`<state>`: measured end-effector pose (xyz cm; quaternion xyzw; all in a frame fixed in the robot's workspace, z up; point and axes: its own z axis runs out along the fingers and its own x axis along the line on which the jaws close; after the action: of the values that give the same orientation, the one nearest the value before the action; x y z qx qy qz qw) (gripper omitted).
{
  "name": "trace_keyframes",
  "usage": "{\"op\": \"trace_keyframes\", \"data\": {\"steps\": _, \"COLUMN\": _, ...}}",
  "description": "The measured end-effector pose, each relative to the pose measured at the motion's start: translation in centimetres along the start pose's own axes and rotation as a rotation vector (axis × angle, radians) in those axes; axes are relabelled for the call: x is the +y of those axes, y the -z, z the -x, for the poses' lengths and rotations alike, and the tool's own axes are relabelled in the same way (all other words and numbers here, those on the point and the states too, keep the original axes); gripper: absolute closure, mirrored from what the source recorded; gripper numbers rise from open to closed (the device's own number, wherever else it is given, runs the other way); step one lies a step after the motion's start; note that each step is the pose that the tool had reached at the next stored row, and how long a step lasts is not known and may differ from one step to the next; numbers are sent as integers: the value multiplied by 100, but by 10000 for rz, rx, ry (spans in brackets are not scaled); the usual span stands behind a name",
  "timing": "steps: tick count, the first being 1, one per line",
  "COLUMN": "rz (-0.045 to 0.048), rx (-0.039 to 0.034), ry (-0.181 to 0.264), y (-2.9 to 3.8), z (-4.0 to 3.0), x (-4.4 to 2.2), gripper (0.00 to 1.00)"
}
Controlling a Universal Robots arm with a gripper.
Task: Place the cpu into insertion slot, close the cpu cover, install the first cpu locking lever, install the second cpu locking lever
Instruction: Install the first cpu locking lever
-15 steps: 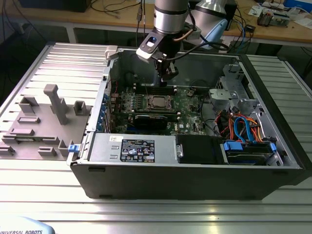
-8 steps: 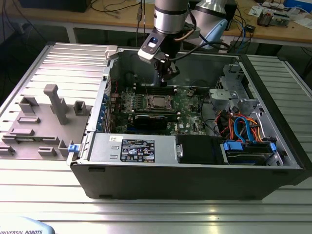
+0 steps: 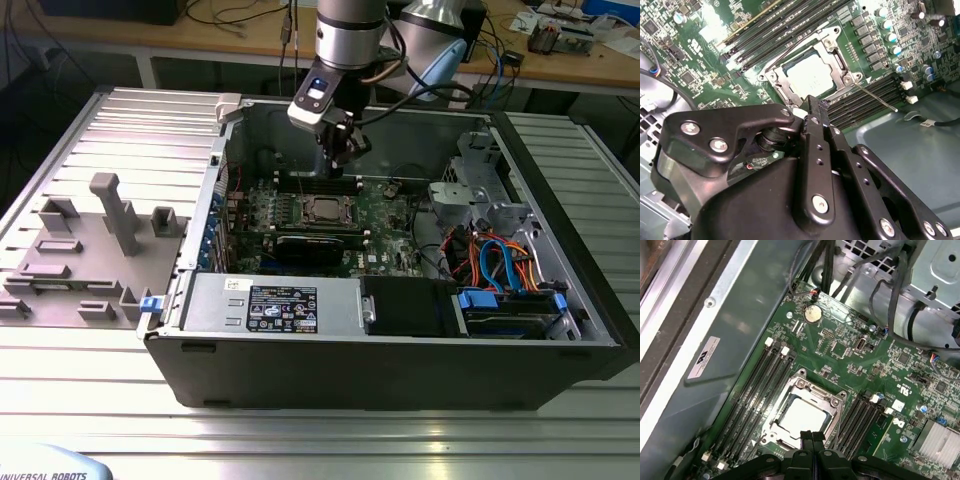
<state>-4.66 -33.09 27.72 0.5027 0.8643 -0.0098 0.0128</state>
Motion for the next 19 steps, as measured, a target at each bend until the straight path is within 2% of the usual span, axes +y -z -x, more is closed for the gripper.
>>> {"op": "trace_keyframes", "data": {"steps": 11, "rz": 32, "rx": -4, "ry": 991, "y": 0, "z": 0, "x": 0, "gripper": 89}}
{"op": "trace_keyframes", "data": {"steps": 19, "rz": 32, "rx": -4, "ry": 1003, "y": 0, "z": 0, "x": 0, "gripper": 89}}
